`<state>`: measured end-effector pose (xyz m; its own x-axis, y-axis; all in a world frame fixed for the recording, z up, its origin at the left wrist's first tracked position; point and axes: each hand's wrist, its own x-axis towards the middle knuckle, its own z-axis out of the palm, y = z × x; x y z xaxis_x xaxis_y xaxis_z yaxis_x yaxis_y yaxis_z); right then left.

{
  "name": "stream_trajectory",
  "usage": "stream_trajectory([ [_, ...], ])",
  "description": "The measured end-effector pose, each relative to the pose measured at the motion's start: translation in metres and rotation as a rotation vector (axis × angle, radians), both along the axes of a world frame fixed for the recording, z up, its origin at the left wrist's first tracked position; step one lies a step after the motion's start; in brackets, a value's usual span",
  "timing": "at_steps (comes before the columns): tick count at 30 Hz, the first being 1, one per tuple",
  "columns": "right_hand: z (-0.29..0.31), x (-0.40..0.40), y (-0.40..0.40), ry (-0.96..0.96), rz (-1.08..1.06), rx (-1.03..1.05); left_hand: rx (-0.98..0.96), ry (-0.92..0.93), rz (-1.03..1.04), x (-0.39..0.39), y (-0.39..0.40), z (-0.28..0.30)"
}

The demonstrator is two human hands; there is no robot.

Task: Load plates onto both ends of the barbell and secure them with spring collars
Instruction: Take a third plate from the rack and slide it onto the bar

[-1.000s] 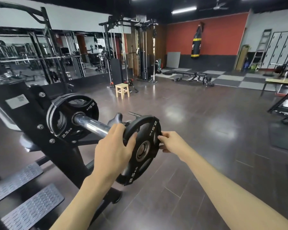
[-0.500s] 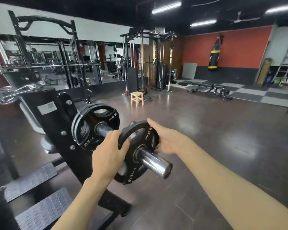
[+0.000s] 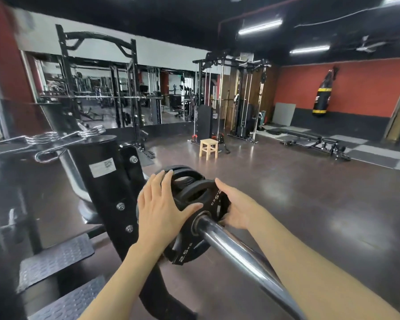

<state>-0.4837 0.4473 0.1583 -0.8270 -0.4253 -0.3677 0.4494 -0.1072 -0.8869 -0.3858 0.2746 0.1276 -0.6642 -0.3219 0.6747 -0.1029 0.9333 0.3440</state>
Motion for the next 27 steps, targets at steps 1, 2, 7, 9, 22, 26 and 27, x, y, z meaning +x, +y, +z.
stream_trajectory([
  [1,-0.002,-0.005,-0.007,-0.012,-0.006,-0.005,-0.001,0.0,-0.003,-0.005,-0.005,0.003],
  [2,-0.003,-0.009,-0.013,-0.028,-0.015,-0.007,-0.012,0.002,-0.009,-0.011,-0.01,0.007],
  [7,-0.006,-0.023,-0.034,-0.07,-0.043,-0.001,-0.079,-0.007,-0.029,-0.031,-0.021,0.018],
  [9,-0.007,-0.027,-0.039,-0.051,-0.031,0.003,-0.063,-0.001,-0.027,-0.034,-0.025,0.016],
  [22,-0.003,-0.029,-0.07,-0.032,-0.121,-0.007,0.027,-0.034,0.003,-0.046,-0.042,0.007],
  [26,-0.004,-0.025,-0.065,-0.016,-0.123,0.064,0.034,-0.046,-0.006,-0.042,-0.039,0.01],
  [27,-0.003,-0.022,-0.065,0.023,-0.125,0.155,0.063,-0.086,-0.047,-0.039,-0.04,0.013],
])
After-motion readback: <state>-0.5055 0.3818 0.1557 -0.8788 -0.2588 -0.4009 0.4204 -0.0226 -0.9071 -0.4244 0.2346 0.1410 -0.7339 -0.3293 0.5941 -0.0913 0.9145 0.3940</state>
